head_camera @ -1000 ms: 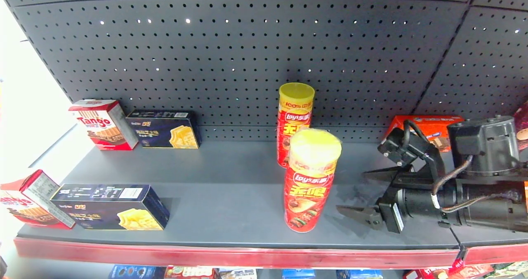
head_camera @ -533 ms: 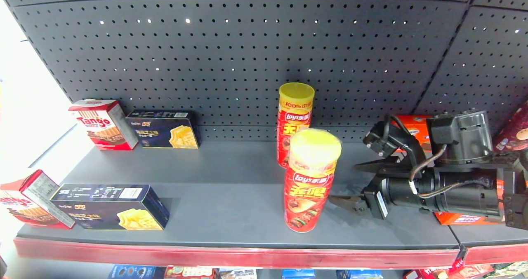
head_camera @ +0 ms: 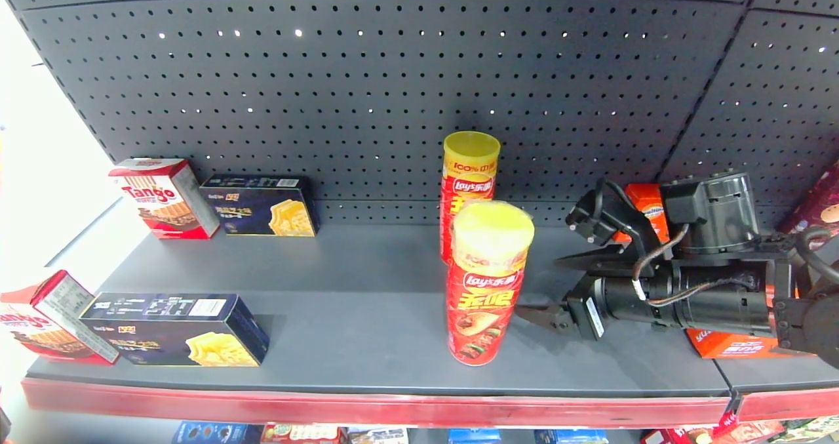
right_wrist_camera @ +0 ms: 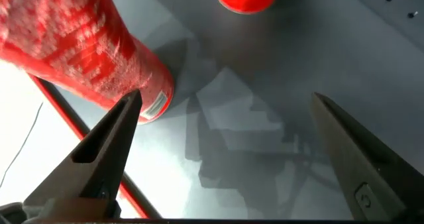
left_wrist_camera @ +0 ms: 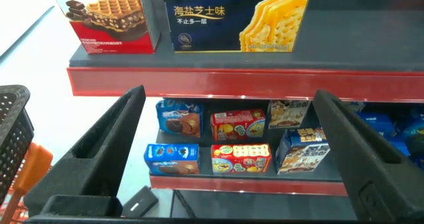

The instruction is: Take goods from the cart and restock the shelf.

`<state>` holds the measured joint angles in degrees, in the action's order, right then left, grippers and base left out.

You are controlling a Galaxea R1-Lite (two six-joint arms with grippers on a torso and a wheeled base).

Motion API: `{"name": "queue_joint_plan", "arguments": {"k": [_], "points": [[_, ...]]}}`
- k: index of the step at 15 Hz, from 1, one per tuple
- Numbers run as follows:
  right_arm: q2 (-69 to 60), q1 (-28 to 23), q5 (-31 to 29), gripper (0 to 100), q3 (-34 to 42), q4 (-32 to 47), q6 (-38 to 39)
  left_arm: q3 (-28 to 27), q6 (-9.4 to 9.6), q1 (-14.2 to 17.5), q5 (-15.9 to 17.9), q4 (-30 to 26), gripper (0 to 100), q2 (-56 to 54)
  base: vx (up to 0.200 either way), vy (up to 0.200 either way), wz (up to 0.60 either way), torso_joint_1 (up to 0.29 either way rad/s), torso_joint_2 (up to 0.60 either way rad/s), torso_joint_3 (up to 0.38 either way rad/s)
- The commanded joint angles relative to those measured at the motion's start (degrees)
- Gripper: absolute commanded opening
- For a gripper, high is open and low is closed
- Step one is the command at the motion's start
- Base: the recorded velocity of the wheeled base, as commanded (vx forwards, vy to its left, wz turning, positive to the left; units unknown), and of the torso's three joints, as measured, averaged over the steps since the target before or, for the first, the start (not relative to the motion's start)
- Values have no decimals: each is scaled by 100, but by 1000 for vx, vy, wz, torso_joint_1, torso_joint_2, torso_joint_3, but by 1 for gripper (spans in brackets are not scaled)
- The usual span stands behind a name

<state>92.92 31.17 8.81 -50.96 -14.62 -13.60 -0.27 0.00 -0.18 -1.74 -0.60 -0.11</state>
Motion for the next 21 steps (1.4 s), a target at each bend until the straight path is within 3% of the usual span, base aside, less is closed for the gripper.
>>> {"name": "queue_joint_plan", "arguments": {"k": [1, 21], "points": [[-72, 3, 6, 100, 95, -6, -2, 0, 0, 1, -1, -2, 100, 11, 0, 0, 0, 0, 0, 0], [51, 152, -2, 100, 60, -129, -2, 0, 0, 1, -1, -2, 100, 11, 0, 0, 0, 0, 0, 0]]}}
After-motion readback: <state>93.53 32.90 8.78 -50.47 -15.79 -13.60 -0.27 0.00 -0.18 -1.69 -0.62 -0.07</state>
